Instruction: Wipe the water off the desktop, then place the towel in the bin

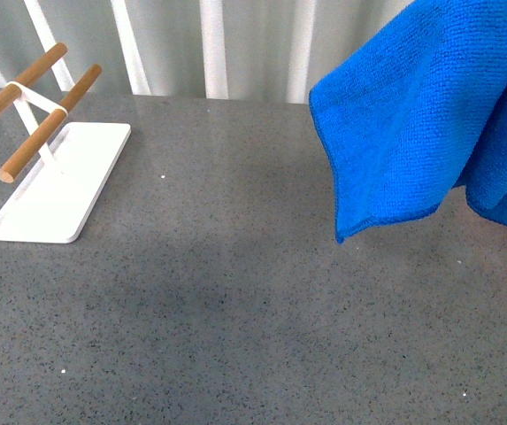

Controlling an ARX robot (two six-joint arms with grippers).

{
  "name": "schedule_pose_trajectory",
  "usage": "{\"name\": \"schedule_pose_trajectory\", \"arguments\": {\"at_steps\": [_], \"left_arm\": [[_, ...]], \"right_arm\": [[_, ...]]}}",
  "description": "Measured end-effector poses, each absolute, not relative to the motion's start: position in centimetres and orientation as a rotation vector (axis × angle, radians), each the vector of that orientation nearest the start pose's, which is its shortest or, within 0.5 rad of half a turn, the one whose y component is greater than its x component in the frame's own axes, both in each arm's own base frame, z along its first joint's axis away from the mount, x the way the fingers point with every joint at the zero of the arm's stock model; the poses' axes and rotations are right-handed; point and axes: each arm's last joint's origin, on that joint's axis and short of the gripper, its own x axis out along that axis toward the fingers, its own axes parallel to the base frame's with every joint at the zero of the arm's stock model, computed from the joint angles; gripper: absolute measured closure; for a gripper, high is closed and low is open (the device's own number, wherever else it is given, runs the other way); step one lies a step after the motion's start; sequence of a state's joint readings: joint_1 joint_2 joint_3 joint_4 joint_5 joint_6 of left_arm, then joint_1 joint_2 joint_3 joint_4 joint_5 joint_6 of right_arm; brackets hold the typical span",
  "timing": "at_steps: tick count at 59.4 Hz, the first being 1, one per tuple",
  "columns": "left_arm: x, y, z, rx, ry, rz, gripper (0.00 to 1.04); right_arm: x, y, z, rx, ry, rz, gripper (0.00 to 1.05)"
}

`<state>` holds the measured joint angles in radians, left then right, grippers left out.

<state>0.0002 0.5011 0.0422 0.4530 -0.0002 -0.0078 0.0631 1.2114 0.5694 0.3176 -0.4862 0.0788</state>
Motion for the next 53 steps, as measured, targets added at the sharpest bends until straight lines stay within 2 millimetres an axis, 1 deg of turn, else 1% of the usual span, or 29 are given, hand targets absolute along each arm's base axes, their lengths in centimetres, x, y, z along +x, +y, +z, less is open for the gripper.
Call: {"name": "schedule_pose_trajectory", "arguments": {"at_steps": [4,42,53], "left_arm": [[12.9,0.0,17.2,-0.008,-0.006,0.0,1.01],[11.2,0.0,17.4,-0.007,-0.026,0.0,1.01],[10.9,0.0,17.4,-0.007,-0.027,0.0,1.01]], "right_arm": [[24.6,2.9,22.3,0.14,0.344,0.524,1.01],[24.6,3.2,22.5,0.119,0.385,0.479,1.01],[25.1,3.5,22.1,0.112,0.462,0.432,1.01]]}}
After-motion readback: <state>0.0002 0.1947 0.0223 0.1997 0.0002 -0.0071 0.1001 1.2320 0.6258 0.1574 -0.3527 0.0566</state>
